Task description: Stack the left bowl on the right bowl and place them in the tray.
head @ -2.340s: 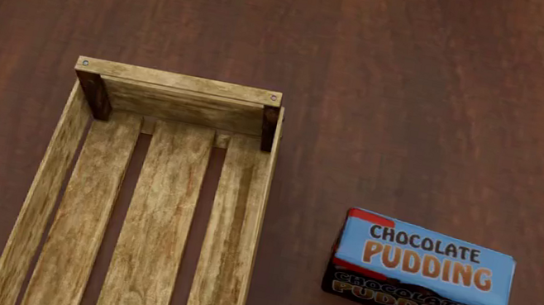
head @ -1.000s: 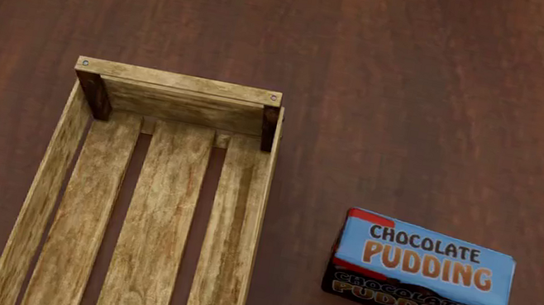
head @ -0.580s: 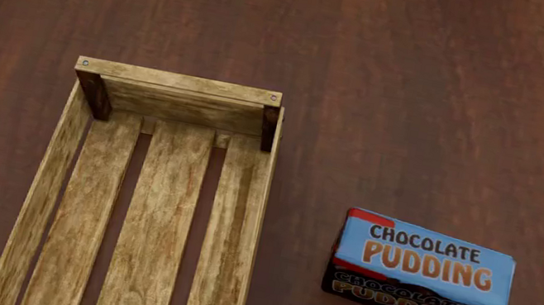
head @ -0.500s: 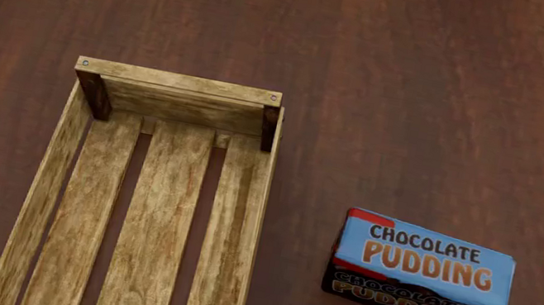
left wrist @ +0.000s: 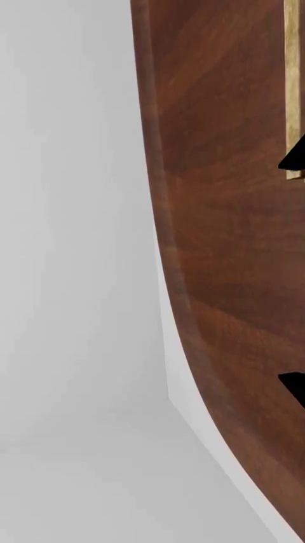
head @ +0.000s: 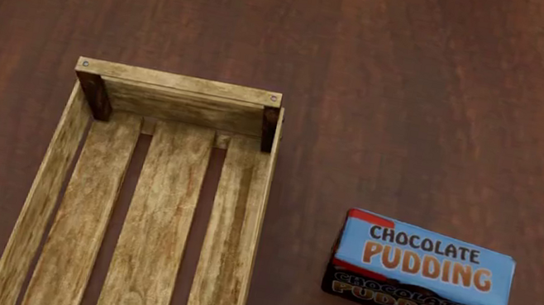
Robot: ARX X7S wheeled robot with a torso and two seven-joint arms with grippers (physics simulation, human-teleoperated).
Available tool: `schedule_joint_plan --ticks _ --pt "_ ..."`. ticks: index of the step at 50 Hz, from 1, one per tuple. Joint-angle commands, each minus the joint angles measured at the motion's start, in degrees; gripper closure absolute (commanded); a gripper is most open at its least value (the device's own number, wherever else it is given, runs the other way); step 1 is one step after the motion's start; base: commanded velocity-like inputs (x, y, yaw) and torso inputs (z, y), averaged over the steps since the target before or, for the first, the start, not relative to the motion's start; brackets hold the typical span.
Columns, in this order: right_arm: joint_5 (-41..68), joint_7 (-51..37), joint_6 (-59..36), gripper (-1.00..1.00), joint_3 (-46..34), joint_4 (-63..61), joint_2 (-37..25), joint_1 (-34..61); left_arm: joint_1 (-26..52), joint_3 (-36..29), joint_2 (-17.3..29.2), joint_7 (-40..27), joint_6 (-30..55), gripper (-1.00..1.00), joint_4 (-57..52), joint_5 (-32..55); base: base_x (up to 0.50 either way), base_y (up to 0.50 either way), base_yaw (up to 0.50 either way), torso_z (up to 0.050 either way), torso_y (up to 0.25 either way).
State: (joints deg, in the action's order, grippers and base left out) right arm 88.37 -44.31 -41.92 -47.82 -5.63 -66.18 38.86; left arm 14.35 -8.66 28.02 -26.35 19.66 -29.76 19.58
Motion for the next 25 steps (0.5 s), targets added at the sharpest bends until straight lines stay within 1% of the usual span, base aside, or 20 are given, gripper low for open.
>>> schedule_joint_plan --ticks 1,11,19,25 --pt "3.74 -1.48 -2.03 1.00 0.49 -4.46 -1.76 0.54 -0.01 0.12 0.14 -0.22 0.27 -1.00 -0.43 0.27 0.00 0.00 0.00 0.000 0.000" --pt "8.41 -6.54 -5.57 1.00 2.84 -11.23 -5.98 4.52 -0.17 0.42 0.30 -0.34 0.23 -1.00 -0.73 0.57 0.00 0.00 0.00 0.000 0.000" --pt "11.99 -9.22 -6.08 1.00 4.78 -15.61 -9.61 6.23 -0.30 0.77 0.43 -0.45 0.13 -1.00 -0.98 0.86 0.00 0.00 0.00 0.000 0.000" --pt "13.74 -11.35 -6.58 1.00 5.85 -18.22 -11.12 7.53 -0.40 1.05 0.53 -0.49 0.03 -1.00 -1.12 1.13 0.00 0.00 0.00 0.000 0.000"
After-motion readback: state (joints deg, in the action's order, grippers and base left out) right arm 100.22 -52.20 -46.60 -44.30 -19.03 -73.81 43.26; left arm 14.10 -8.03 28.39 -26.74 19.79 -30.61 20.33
